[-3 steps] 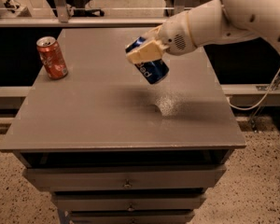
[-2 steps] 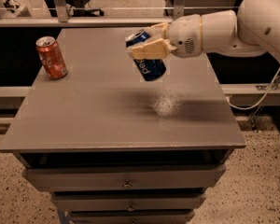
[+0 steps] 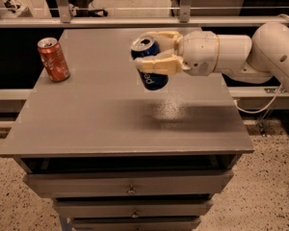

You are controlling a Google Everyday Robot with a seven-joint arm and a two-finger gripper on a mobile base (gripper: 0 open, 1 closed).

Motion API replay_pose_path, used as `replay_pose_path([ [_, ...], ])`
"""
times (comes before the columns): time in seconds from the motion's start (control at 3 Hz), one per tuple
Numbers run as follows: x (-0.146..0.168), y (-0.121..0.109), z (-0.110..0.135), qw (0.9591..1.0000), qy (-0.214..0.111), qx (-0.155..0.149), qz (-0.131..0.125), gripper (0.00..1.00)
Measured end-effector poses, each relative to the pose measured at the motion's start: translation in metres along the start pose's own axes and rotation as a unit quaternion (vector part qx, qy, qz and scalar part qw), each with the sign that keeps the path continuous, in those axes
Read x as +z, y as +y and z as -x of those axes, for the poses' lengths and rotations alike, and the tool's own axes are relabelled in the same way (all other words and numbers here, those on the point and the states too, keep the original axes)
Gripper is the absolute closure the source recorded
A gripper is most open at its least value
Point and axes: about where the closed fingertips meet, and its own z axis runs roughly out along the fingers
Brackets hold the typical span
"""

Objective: Place pepsi can upright

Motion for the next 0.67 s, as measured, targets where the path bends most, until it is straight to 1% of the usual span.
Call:
replay_pose_path([
  [0.33, -0.003, 0.013, -0.013, 0.9994, -0.034, -0.003, 0.01, 1.0],
  [0.67, -0.006, 0.02, -0.03, 0.998, -0.061, 0.011, 0.015, 1.0],
])
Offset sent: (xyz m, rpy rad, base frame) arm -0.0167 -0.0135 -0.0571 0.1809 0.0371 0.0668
